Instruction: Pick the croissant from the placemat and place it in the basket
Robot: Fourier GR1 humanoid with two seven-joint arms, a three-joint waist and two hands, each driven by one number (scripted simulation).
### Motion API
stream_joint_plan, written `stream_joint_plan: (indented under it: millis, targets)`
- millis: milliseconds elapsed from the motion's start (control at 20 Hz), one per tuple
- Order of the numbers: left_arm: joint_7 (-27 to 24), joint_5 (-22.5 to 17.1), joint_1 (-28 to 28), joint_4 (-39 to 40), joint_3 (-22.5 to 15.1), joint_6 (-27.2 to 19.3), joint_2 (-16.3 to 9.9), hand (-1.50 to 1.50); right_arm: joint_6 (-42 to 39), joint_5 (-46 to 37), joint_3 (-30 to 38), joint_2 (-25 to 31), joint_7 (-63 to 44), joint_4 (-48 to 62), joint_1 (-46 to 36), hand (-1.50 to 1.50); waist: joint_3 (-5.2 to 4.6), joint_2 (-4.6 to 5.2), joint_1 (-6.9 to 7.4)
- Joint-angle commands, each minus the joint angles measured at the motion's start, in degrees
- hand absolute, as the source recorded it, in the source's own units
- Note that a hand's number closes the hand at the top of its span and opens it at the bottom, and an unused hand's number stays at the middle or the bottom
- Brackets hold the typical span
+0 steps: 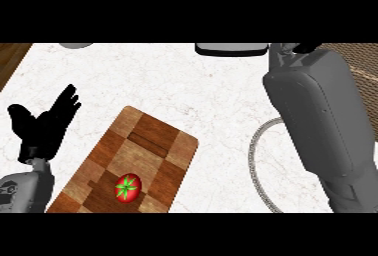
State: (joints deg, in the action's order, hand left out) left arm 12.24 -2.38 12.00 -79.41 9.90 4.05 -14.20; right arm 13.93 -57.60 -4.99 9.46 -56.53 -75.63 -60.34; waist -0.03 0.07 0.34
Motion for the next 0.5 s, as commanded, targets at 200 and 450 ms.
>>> stream_joint_plan:
  millis: [200, 450]
  targets:
    - [-0.5, -0.3, -0.5, 0.3, 1.0, 0.6, -0.8, 0.0, 1.4, -2.3, 6.1, 7.4, 3.3, 9.9, 0.5, 1.5, 0.01, 0.09, 0.09]
    - [0.8, -0.1, -1.2, -2.2, -0.7, 0.5, 1.1, 0.0, 4.5, -1.2, 9.2, 9.4, 8.5, 14.5, 1.6, 1.5, 0.03, 0.04, 0.23]
